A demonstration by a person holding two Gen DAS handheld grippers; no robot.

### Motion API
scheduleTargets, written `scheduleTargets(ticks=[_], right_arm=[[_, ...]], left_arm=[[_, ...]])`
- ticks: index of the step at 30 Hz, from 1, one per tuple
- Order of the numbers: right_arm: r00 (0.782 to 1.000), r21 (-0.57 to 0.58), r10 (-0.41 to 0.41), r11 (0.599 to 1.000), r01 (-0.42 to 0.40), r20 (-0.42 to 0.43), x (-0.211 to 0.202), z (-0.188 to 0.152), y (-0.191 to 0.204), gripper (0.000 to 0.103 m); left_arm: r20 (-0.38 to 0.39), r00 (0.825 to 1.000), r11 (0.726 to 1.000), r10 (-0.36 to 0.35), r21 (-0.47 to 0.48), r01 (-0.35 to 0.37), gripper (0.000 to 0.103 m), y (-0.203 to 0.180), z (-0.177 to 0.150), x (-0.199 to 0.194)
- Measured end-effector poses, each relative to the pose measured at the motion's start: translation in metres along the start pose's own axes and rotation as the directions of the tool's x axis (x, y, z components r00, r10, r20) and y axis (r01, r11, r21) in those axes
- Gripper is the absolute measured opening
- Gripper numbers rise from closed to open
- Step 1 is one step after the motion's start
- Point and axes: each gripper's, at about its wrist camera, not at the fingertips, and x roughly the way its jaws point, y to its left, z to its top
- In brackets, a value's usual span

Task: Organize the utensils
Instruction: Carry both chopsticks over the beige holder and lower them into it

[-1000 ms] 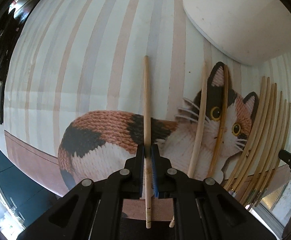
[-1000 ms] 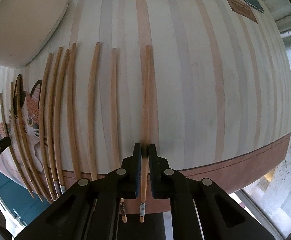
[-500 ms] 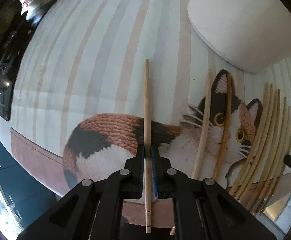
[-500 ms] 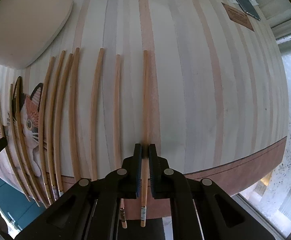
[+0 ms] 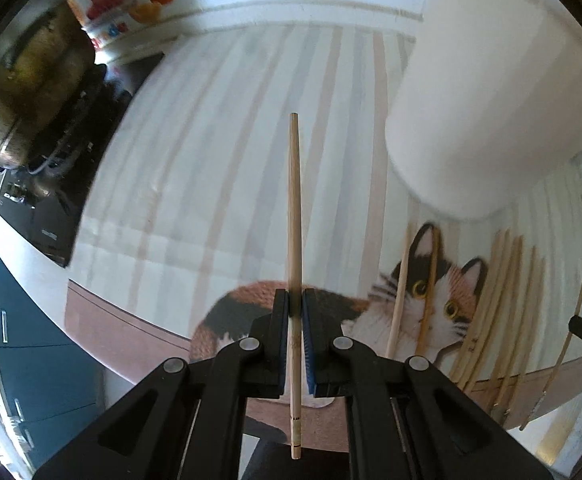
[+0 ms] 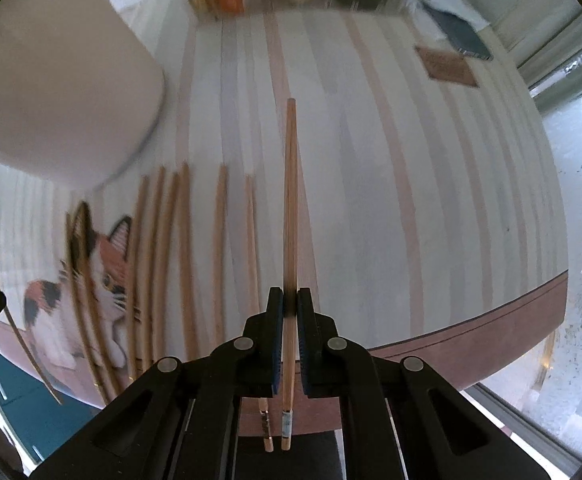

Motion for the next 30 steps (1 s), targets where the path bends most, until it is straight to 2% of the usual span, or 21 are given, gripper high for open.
scheduleTargets(ticks=[3, 8, 12, 15, 18, 19, 22, 25, 27, 28, 30], right_arm=[[0.999, 0.013, 0.017, 1.000, -0.018, 0.037, -0.016, 0.001, -0.003, 0.007], [0.993, 0.031, 0.048, 0.998, -0.052, 0.111, -0.052, 0.012, -0.010, 0.007], [0.982, 0.051, 0.082, 0.994, -0.092, 0.172, -0.077, 0.023, -0.007, 0.007], [0.967, 0.069, 0.122, 0.988, -0.141, 0.222, -0.098, 0.039, -0.010, 0.007], [0.940, 0.079, 0.162, 0.978, -0.194, 0.299, -0.133, 0.049, -0.005, 0.007], [0.928, 0.078, 0.176, 0.974, -0.212, 0.329, -0.147, 0.054, -0.003, 0.007], [0.888, 0.063, 0.206, 0.965, -0.253, 0.411, -0.186, 0.068, 0.005, 0.007], [0.851, 0.050, 0.225, 0.958, -0.282, 0.475, -0.218, 0.084, 0.012, 0.007], [0.826, 0.043, 0.235, 0.954, -0.297, 0.512, -0.235, 0.098, 0.017, 0.007], [0.817, 0.041, 0.239, 0.952, -0.305, 0.525, -0.241, 0.105, 0.020, 0.007], [0.795, 0.037, 0.254, 0.944, -0.328, 0.551, -0.251, 0.119, 0.027, 0.007]], left_arm=[[0.053, 0.999, 0.999, -0.007, -0.033, 0.009, 0.004, 0.006, 0.001, -0.021], [0.155, 0.988, 0.997, -0.025, -0.067, 0.036, 0.004, 0.017, 0.020, -0.056], [0.231, 0.972, 0.992, -0.050, -0.103, 0.076, 0.004, 0.027, 0.036, -0.089], [0.302, 0.949, 0.979, -0.090, -0.145, 0.140, 0.004, 0.035, 0.050, -0.117], [0.387, 0.911, 0.960, -0.141, -0.171, 0.222, 0.004, 0.041, 0.067, -0.152], [0.422, 0.891, 0.950, -0.165, -0.175, 0.258, 0.004, 0.044, 0.074, -0.167], [0.486, 0.847, 0.926, -0.217, -0.171, 0.335, 0.004, 0.046, 0.090, -0.197], [0.550, 0.792, 0.902, -0.265, -0.150, 0.406, 0.004, 0.045, 0.112, -0.224], [0.571, 0.773, 0.899, -0.276, -0.133, 0.418, 0.004, 0.037, 0.123, -0.230], [0.582, 0.759, 0.892, -0.291, -0.122, 0.435, 0.004, 0.032, 0.134, -0.231], [0.589, 0.744, 0.879, -0.317, -0.113, 0.464, 0.004, 0.029, 0.146, -0.230]])
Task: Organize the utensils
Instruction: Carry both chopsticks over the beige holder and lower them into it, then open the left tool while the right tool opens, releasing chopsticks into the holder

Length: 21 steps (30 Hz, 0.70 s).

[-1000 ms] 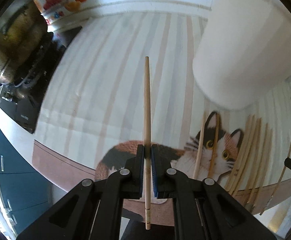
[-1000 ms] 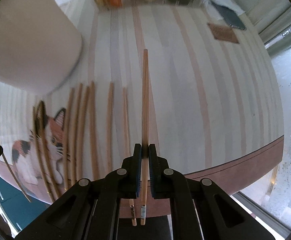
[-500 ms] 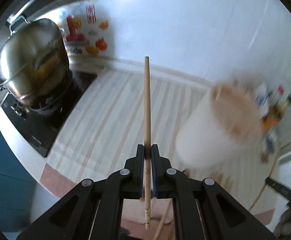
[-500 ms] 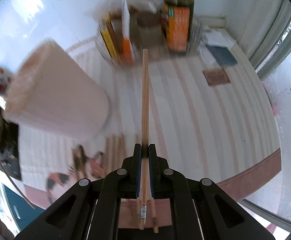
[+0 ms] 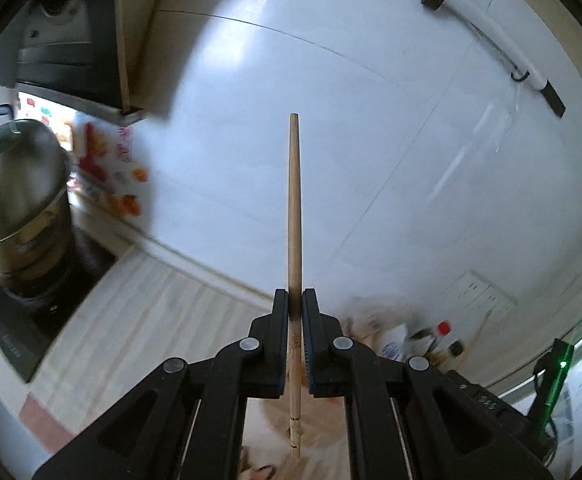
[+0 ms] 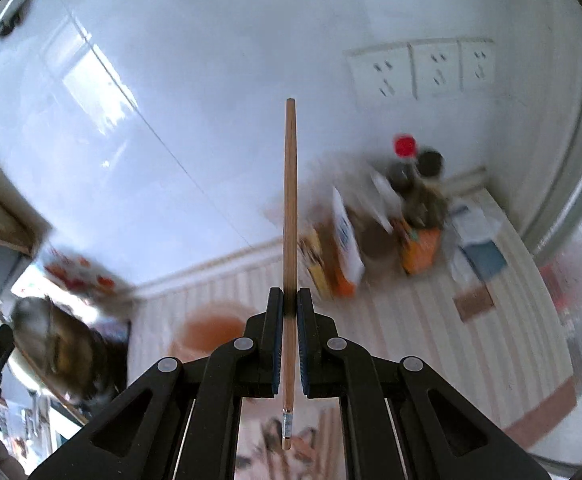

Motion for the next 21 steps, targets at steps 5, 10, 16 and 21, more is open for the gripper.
scheduleTargets(ticks=[5, 10, 16, 21], right_arm=[[0.999, 0.027, 0.026, 0.999, -0.027, 0.038, 0.022, 0.026, 0.023, 0.007], [0.998, 0.074, 0.037, 0.996, -0.041, 0.046, 0.055, 0.036, 0.029, 0.007], [0.997, 0.091, 0.022, 0.995, -0.028, 0.067, 0.088, 0.027, 0.031, 0.007], [0.996, 0.083, 0.029, 0.996, -0.037, 0.089, 0.097, 0.015, 0.033, 0.007]], left_arm=[[-0.008, 0.997, 0.997, -0.073, -0.033, 0.073, 0.004, -0.009, 0.011, 0.044], [-0.027, 0.996, 0.996, -0.085, -0.014, 0.084, 0.004, -0.006, 0.002, 0.097], [-0.056, 0.998, 0.997, -0.043, 0.058, 0.046, 0.004, 0.001, -0.021, 0.135], [-0.067, 0.997, 0.992, -0.029, 0.121, 0.037, 0.004, -0.007, -0.032, 0.141]])
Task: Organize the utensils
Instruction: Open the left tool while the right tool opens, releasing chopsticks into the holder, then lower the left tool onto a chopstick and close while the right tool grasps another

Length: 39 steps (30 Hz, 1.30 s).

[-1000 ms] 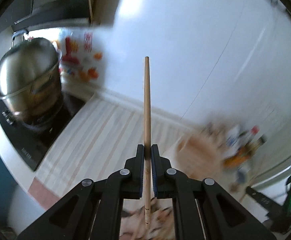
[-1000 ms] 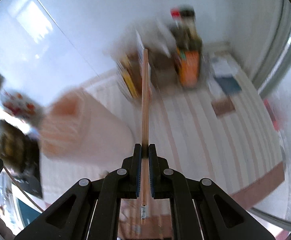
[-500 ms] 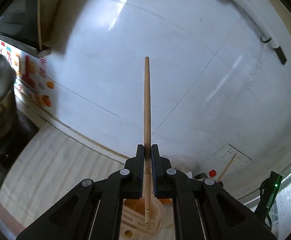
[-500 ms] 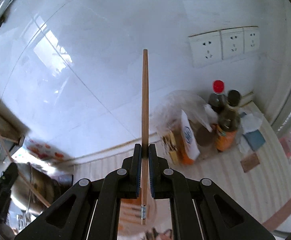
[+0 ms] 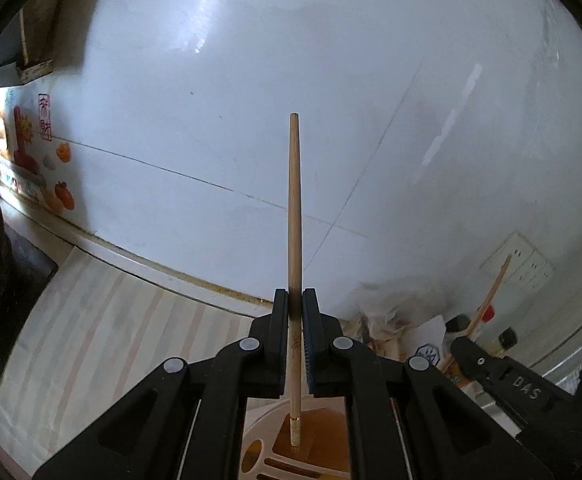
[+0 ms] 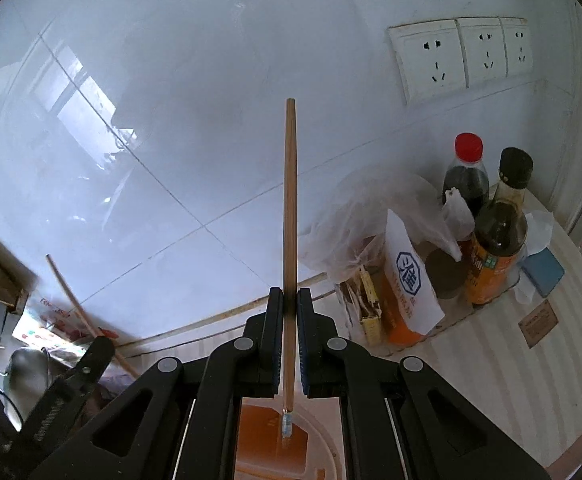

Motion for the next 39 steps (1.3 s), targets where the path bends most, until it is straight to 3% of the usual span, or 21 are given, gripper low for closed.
scheduleTargets(ticks=[4, 9, 11, 12, 13, 14, 15, 17, 19, 21, 24, 30, 36, 39], right_arm=[[1.000, -0.030, 0.012, 0.999, -0.012, -0.002, -0.004, -0.008, 0.003, 0.007], [0.994, -0.087, 0.044, 0.995, -0.053, -0.103, -0.007, -0.019, 0.008, 0.011], [0.992, -0.095, 0.047, 0.994, -0.058, -0.113, -0.016, -0.022, 0.006, 0.047], [0.993, -0.097, 0.051, 0.993, -0.061, -0.102, -0.024, -0.023, 0.002, 0.055], [0.996, -0.098, 0.046, 0.994, -0.054, -0.082, -0.037, -0.024, -0.002, 0.061], [0.996, -0.093, 0.048, 0.994, -0.055, -0.071, -0.045, -0.024, -0.005, 0.061], [0.997, -0.089, 0.044, 0.995, -0.049, -0.062, -0.054, -0.025, -0.009, 0.061], [0.998, -0.079, 0.039, 0.996, -0.042, -0.043, -0.072, -0.028, -0.019, 0.061], [0.999, -0.073, 0.037, 0.997, -0.038, -0.012, -0.089, -0.033, -0.029, 0.069], [0.999, -0.069, 0.030, 0.997, -0.029, 0.010, -0.104, -0.041, -0.040, 0.077], [1.000, -0.059, -0.007, 0.998, 0.007, 0.004, -0.112, -0.053, -0.057, 0.080], [0.986, -0.067, -0.110, 0.992, 0.103, -0.126, -0.091, -0.089, -0.092, 0.081], [0.931, -0.116, -0.195, 0.979, 0.167, -0.310, -0.049, -0.145, -0.122, 0.079], [0.892, -0.124, -0.216, 0.976, 0.181, -0.396, -0.030, -0.173, -0.138, 0.070]], left_arm=[[-0.046, 0.999, 1.000, -0.003, 0.030, 0.005, 0.005, -0.003, -0.003, 0.003], [-0.144, 0.989, 0.994, 0.022, 0.113, -0.006, 0.010, -0.010, -0.005, -0.011], [-0.121, 0.990, 0.986, 0.068, 0.157, -0.048, 0.021, -0.008, -0.004, -0.029], [-0.105, 0.991, 0.984, 0.087, 0.163, -0.070, 0.042, -0.005, -0.004, -0.039], [-0.087, 0.989, 0.983, 0.124, 0.149, -0.110, 0.070, 0.002, -0.003, -0.052], [-0.074, 0.986, 0.981, 0.148, 0.135, -0.137, 0.081, 0.007, -0.004, -0.060], [-0.049, 0.984, 0.979, 0.174, 0.117, -0.167, 0.089, 0.014, -0.005, -0.072], [-0.027, 0.975, 0.971, 0.220, 0.100, -0.216, 0.090, 0.027, -0.008, -0.086], [-0.028, 0.966, 0.962, 0.256, 0.102, -0.252, 0.102, 0.038, -0.015, -0.095], [-0.035, 0.953, 0.948, 0.300, 0.120, -0.294, 0.103, 0.044, -0.025, -0.098], [-0.060, 0.937, 0.932, 0.344, 0.143, -0.333, 0.103, 0.055, -0.048, -0.094], [-0.192, 0.907, 0.919, 0.376, 0.201, -0.338, 0.103, 0.062, -0.106, -0.063], [-0.368, 0.850, 0.914, 0.376, 0.297, -0.276, 0.103, 0.063, -0.178, -0.023], [-0.460, 0.800, 0.910, 0.385, 0.334, -0.245, 0.103, 0.066, -0.214, -0.001]])
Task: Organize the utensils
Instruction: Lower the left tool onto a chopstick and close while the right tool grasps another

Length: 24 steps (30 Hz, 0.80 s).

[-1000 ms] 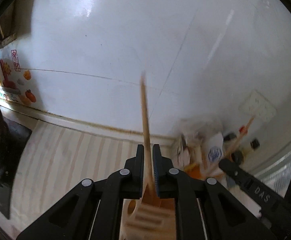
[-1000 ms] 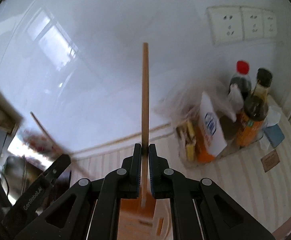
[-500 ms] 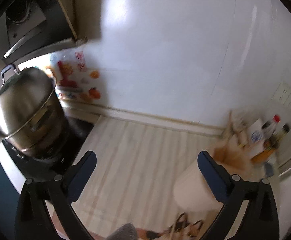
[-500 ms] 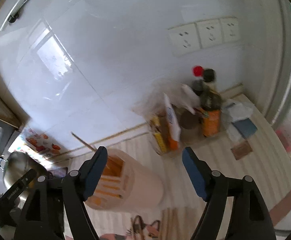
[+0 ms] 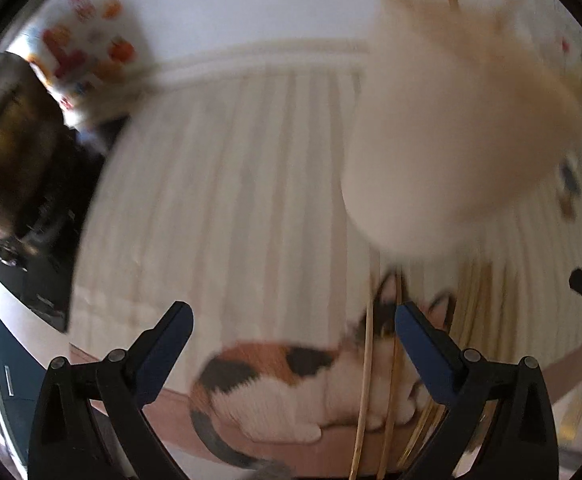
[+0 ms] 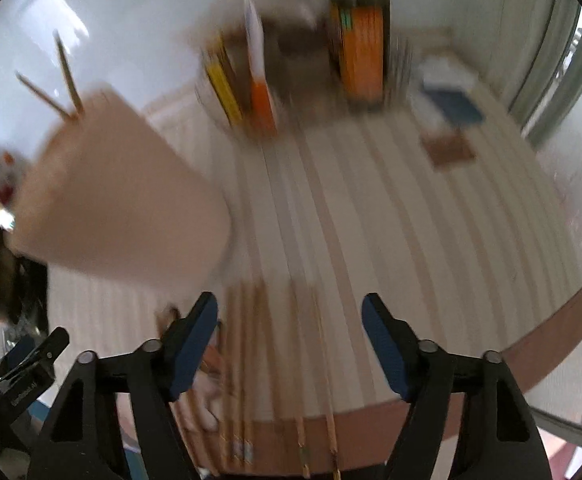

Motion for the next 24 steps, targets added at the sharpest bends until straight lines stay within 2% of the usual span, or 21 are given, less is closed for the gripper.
scheduleTargets(ticks=[3, 6, 7, 11, 16, 22, 24], right_arm=[[0.997, 0.017, -0.009, 1.000, 0.010, -0.073, 0.027, -0.016, -0.009, 0.060], [0.991, 0.022, -0.022, 0.999, 0.025, -0.128, 0.046, -0.030, -0.016, 0.054], [0.989, 0.022, -0.027, 0.999, 0.031, -0.143, 0.050, -0.033, -0.018, 0.051], [0.979, -0.001, -0.044, 0.999, 0.045, -0.197, 0.064, -0.040, -0.022, 0.040], [0.962, -0.081, -0.092, 0.994, 0.074, -0.258, 0.078, -0.050, -0.021, 0.039], [0.941, -0.131, -0.119, 0.988, 0.080, -0.317, 0.090, -0.065, -0.019, 0.039], [0.940, -0.166, -0.142, 0.982, 0.093, -0.311, 0.090, -0.069, -0.016, 0.038]], left_arm=[[-0.115, 0.992, 0.998, -0.041, 0.032, 0.045, 0.096, -0.015, -0.021, 0.032], [-0.187, 0.981, 0.996, -0.056, 0.063, 0.069, 0.076, -0.025, -0.036, 0.051], [-0.198, 0.979, 0.995, -0.058, 0.067, 0.073, 0.074, -0.028, -0.040, 0.055], [-0.212, 0.975, 0.994, -0.063, 0.075, 0.081, 0.074, -0.034, -0.049, 0.065], [-0.233, 0.970, 0.992, -0.072, 0.086, 0.095, 0.054, -0.044, -0.054, 0.076], [-0.239, 0.968, 0.989, -0.076, 0.103, 0.103, 0.048, -0.052, -0.054, 0.084], [-0.236, 0.969, 0.989, -0.076, 0.107, 0.104, 0.045, -0.058, -0.053, 0.086]])
